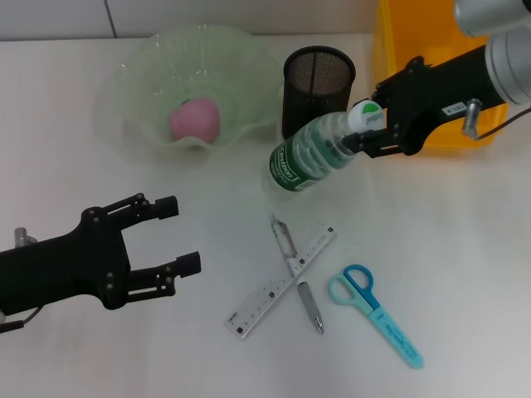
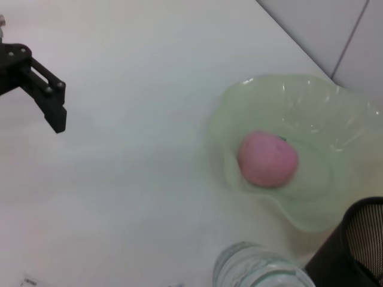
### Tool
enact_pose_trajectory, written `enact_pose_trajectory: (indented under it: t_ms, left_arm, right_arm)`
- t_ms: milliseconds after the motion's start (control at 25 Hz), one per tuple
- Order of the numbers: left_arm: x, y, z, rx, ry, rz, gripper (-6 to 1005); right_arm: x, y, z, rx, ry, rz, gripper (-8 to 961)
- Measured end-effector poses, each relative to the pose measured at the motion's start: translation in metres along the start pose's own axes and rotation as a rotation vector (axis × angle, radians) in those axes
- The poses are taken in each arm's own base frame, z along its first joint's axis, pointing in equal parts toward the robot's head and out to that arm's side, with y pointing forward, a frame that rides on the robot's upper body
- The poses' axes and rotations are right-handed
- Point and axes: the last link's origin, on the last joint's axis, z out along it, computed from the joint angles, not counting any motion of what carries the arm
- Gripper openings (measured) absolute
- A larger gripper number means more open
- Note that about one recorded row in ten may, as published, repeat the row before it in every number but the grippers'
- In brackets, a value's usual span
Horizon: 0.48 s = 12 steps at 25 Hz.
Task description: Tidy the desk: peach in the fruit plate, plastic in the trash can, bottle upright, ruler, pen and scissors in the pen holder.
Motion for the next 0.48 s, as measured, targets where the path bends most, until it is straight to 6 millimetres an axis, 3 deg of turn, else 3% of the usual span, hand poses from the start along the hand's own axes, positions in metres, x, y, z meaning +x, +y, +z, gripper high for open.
enact_pose_trajectory:
  t_ms: [480]
  left_arm:
    - [-0.002,0.001,-0.004,0.017,0.004,-0.005,844]
  right_arm:
    - [-0.029,0.0,0.009,-0.001,-0.027,-0.013,444]
